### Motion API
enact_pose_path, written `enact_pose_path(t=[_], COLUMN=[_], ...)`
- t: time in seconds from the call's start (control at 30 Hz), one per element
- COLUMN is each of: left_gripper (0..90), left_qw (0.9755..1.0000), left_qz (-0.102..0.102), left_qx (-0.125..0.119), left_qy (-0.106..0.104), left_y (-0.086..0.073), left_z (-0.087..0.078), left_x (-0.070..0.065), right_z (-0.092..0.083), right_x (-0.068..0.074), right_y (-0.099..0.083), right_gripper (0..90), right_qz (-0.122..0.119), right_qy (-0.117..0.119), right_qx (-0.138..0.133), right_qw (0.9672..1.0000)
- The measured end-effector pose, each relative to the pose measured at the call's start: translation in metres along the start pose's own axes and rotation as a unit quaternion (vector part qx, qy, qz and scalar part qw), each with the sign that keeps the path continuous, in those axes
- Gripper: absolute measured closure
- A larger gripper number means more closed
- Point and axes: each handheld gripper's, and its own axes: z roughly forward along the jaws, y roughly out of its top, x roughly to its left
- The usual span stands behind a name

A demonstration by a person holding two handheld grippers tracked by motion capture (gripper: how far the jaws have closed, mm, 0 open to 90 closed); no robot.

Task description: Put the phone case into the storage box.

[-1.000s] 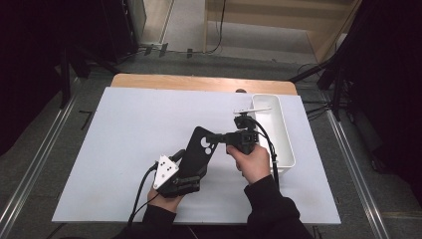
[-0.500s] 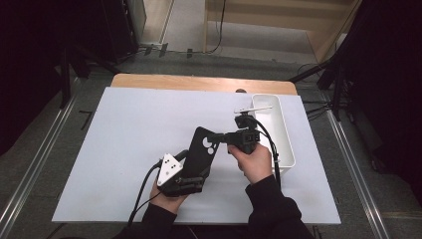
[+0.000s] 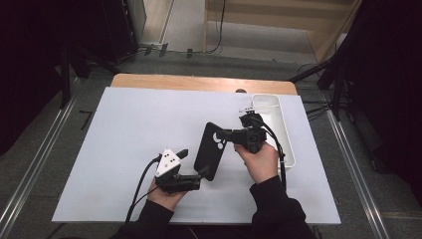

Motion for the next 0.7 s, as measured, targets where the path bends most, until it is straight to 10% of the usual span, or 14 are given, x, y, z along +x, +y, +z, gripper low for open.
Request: enact_pose_path(t=[0.7], left_gripper=[15.2], left_qw=[0.9937], left_qz=[-0.006], left_qx=[0.098], left_qy=[-0.054], left_y=[0.017], left_z=[0.004], left_x=[0.022], right_z=[-0.010], right_x=[0.003], right_y=[-0.011], right_gripper=[74.5], right_qz=[-0.099], right_qy=[-0.017], right_qx=[-0.040], right_qw=[0.9942])
